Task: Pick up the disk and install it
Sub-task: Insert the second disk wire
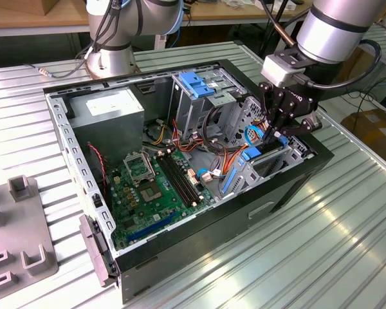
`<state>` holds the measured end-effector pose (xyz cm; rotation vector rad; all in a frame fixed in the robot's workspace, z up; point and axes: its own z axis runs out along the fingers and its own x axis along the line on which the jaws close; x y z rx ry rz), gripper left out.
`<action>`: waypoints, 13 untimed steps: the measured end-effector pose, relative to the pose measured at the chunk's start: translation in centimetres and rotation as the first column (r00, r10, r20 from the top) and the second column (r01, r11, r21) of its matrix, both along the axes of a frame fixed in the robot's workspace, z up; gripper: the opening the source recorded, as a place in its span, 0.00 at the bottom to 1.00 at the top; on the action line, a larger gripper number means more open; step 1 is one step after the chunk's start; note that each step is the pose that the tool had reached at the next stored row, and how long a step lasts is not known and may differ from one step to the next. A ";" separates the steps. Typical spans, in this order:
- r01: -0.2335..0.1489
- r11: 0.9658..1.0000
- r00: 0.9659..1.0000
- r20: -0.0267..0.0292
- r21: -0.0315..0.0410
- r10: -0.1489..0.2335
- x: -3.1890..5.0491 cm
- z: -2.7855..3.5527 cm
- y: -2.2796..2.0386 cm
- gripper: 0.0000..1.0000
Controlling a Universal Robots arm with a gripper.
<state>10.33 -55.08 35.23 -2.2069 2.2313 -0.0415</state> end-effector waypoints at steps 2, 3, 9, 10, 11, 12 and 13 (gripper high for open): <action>0.000 1.000 1.000 0.000 0.000 0.000 0.00 0.00 0.01 0.16; 0.000 1.000 1.000 0.000 0.000 0.000 0.00 -0.01 0.02 0.16; 0.000 1.000 1.000 0.000 0.002 0.000 0.08 -0.19 -0.02 0.16; 0.000 1.000 1.000 0.000 0.002 0.000 0.08 -0.19 -0.02 0.16; 0.000 1.000 1.000 0.000 0.002 0.000 0.08 -0.20 -0.02 0.16; 0.001 1.000 1.000 0.000 0.002 -0.001 0.08 -0.20 -0.03 0.16; 0.004 1.000 1.000 0.000 0.002 -0.004 0.08 -0.20 -0.03 0.16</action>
